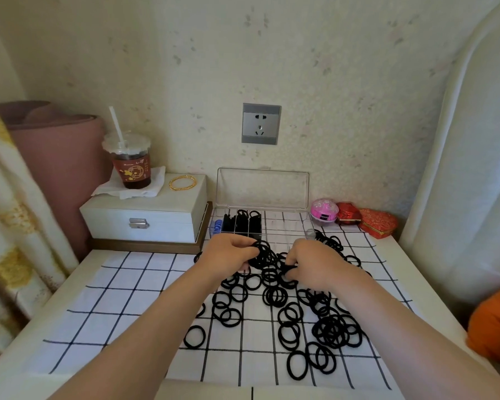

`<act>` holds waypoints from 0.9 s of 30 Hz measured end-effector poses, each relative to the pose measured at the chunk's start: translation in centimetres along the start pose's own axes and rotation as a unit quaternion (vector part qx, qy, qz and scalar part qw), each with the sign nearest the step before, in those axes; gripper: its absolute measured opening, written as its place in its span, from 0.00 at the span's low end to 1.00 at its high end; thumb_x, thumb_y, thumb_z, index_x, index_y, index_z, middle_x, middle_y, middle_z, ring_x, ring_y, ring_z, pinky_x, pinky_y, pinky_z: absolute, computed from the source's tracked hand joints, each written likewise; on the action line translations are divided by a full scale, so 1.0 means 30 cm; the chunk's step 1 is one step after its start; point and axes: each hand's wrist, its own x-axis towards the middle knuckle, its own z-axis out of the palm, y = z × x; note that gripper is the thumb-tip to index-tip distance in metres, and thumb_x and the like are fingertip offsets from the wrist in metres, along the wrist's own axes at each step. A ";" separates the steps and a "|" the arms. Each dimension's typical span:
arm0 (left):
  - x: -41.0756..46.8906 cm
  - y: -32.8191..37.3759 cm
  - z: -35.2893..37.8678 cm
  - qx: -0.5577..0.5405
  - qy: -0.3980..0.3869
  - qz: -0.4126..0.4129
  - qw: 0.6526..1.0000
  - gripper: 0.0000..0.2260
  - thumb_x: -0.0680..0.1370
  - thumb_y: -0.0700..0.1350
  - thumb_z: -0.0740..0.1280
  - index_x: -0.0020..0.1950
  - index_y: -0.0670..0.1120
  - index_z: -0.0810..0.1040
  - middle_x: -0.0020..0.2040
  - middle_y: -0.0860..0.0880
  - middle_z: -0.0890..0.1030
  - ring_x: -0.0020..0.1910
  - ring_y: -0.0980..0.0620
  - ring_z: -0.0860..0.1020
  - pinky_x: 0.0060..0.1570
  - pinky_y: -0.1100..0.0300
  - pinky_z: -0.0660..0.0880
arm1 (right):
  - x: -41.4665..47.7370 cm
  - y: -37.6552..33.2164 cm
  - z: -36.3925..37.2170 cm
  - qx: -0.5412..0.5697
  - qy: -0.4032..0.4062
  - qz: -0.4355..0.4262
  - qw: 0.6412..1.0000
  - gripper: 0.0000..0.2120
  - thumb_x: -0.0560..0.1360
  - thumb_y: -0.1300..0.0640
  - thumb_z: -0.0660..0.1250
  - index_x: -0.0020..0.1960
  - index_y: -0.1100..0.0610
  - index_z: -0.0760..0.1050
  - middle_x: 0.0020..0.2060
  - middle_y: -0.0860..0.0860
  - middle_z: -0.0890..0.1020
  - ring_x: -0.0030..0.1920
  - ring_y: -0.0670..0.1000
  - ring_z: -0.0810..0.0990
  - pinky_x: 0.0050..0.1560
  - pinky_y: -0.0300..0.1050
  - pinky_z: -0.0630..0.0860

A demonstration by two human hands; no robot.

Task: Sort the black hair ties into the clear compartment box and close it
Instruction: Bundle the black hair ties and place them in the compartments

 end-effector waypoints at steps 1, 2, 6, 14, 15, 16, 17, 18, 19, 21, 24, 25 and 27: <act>0.000 0.000 0.000 0.002 0.005 0.002 1.000 0.11 0.76 0.41 0.72 0.58 0.47 0.83 0.48 0.51 0.85 0.46 0.55 0.84 0.39 0.69 0.79 | 0.001 0.006 -0.008 0.035 0.014 -0.005 0.999 0.08 0.75 0.51 0.72 0.48 0.56 0.85 0.44 0.53 0.85 0.45 0.53 0.82 0.47 0.45 0.79; 0.001 -0.002 -0.001 0.001 0.009 0.002 1.000 0.11 0.76 0.40 0.72 0.58 0.46 0.83 0.49 0.51 0.85 0.47 0.54 0.84 0.41 0.68 0.80 | 0.000 0.011 -0.019 0.077 0.027 -0.008 0.997 0.06 0.75 0.52 0.72 0.45 0.55 0.85 0.39 0.51 0.85 0.40 0.50 0.82 0.41 0.41 0.77; 0.007 -0.005 -0.007 -0.015 0.047 -0.002 0.999 0.11 0.76 0.40 0.73 0.58 0.46 0.83 0.50 0.50 0.84 0.48 0.53 0.84 0.48 0.60 0.82 | -0.018 0.004 -0.066 0.339 0.011 -0.004 0.941 0.04 0.77 0.60 0.70 0.47 0.54 0.83 0.40 0.52 0.86 0.36 0.49 0.84 0.33 0.42 0.80; -0.011 0.008 0.021 -0.026 -0.003 0.015 1.000 0.10 0.75 0.40 0.73 0.56 0.46 0.85 0.49 0.49 0.86 0.46 0.54 0.85 0.46 0.61 0.82 | -0.045 -0.021 -0.090 0.545 -0.074 -0.018 0.835 0.10 0.78 0.60 0.70 0.58 0.62 0.80 0.45 0.58 0.85 0.34 0.52 0.81 0.34 0.46 0.81; -0.018 0.015 0.026 -0.047 -0.025 0.015 0.998 0.09 0.76 0.40 0.72 0.56 0.46 0.85 0.48 0.48 0.86 0.46 0.54 0.85 0.46 0.62 0.82 | -0.041 -0.023 -0.087 0.538 -0.068 -0.012 0.840 0.09 0.78 0.60 0.70 0.57 0.61 0.81 0.45 0.58 0.86 0.34 0.53 0.81 0.35 0.47 0.81; -0.025 0.023 0.030 -0.078 -0.049 0.010 0.996 0.09 0.77 0.40 0.72 0.55 0.47 0.85 0.48 0.48 0.87 0.47 0.54 0.85 0.47 0.62 0.82 | -0.038 -0.025 -0.084 0.525 -0.056 -0.003 0.849 0.08 0.77 0.59 0.71 0.55 0.60 0.82 0.44 0.58 0.86 0.34 0.53 0.81 0.36 0.48 0.81; -0.030 0.029 0.033 -0.107 -0.069 0.004 0.992 0.08 0.77 0.40 0.71 0.56 0.47 0.84 0.48 0.48 0.87 0.47 0.54 0.85 0.47 0.63 0.81 | -0.036 -0.029 -0.082 0.509 -0.041 0.006 0.860 0.07 0.77 0.59 0.71 0.54 0.60 0.82 0.42 0.58 0.87 0.33 0.53 0.81 0.35 0.48 0.81; -0.032 0.033 0.036 -0.127 -0.080 -0.003 0.989 0.08 0.78 0.40 0.70 0.56 0.47 0.84 0.48 0.48 0.87 0.47 0.54 0.85 0.47 0.63 0.81 | -0.034 -0.032 -0.080 0.494 -0.028 0.014 0.869 0.06 0.76 0.58 0.71 0.52 0.60 0.82 0.40 0.56 0.86 0.32 0.53 0.81 0.34 0.48 0.81; -0.033 0.034 0.038 -0.140 -0.084 -0.011 0.986 0.08 0.78 0.40 0.70 0.56 0.47 0.84 0.47 0.48 0.87 0.46 0.54 0.85 0.48 0.62 0.81 | -0.033 -0.035 -0.078 0.476 -0.015 0.019 0.879 0.06 0.76 0.58 0.71 0.50 0.60 0.82 0.37 0.55 0.86 0.31 0.52 0.81 0.33 0.47 0.81; -0.030 0.033 0.036 -0.164 -0.085 -0.028 0.982 0.08 0.80 0.41 0.67 0.56 0.46 0.84 0.47 0.48 0.87 0.45 0.55 0.85 0.49 0.61 0.81 | -0.031 -0.040 -0.077 0.444 0.010 0.025 0.896 0.05 0.76 0.59 0.70 0.48 0.60 0.82 0.35 0.54 0.86 0.31 0.52 0.81 0.33 0.48 0.81; -0.026 0.034 0.031 -0.194 -0.119 -0.036 0.973 0.10 0.80 0.44 0.67 0.59 0.45 0.83 0.52 0.45 0.86 0.52 0.50 0.84 0.55 0.56 0.79 | -0.028 -0.044 -0.076 0.426 0.037 0.022 0.904 0.05 0.75 0.60 0.68 0.48 0.60 0.82 0.34 0.53 0.86 0.30 0.52 0.81 0.33 0.49 0.81; -0.027 0.035 0.030 -0.192 -0.125 -0.034 0.973 0.10 0.79 0.44 0.69 0.59 0.45 0.82 0.53 0.44 0.85 0.53 0.49 0.84 0.56 0.55 0.79 | -0.028 -0.045 -0.075 0.418 0.043 0.017 0.907 0.05 0.75 0.59 0.69 0.47 0.59 0.83 0.34 0.53 0.86 0.29 0.52 0.81 0.32 0.48 0.80; -0.026 0.030 0.031 -0.180 -0.116 -0.029 0.976 0.13 0.75 0.41 0.73 0.60 0.45 0.82 0.55 0.44 0.85 0.53 0.49 0.84 0.54 0.56 0.80 | -0.029 -0.048 -0.072 0.403 0.047 0.010 0.914 0.05 0.74 0.57 0.71 0.46 0.57 0.83 0.35 0.56 0.86 0.28 0.52 0.81 0.28 0.44 0.78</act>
